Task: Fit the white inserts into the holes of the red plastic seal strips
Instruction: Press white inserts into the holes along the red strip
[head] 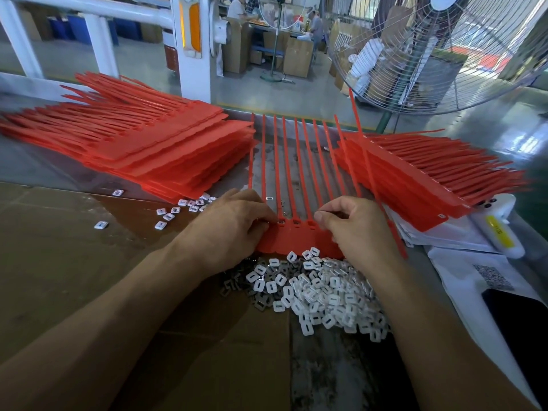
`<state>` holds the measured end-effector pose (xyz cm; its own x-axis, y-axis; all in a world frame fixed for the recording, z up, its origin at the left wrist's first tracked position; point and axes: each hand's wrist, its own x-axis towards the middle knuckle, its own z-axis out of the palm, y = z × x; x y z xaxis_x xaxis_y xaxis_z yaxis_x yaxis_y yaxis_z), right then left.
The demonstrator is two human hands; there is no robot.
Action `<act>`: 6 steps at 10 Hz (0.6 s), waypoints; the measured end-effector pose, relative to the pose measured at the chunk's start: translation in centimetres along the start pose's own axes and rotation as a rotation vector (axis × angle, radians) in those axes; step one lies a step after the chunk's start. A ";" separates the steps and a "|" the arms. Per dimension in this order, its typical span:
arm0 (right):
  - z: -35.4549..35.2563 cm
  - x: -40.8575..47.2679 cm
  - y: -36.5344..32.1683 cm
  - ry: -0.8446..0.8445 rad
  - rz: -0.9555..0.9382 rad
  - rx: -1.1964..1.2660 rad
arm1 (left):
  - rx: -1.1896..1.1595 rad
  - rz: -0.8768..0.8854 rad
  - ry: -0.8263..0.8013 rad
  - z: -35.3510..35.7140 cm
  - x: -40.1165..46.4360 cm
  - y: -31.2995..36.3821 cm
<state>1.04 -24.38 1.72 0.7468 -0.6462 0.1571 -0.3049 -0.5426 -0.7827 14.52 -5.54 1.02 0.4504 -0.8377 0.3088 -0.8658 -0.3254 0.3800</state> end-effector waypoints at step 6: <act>1.0 1.0 -0.3 -0.016 0.022 -0.160 | -0.003 0.003 0.001 0.1 0.0 -0.1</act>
<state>2.46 -24.34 1.48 0.7476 -0.6512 0.1303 -0.4107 -0.6075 -0.6799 14.59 -5.59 0.89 0.4482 -0.8381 0.3109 -0.8665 -0.3218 0.3815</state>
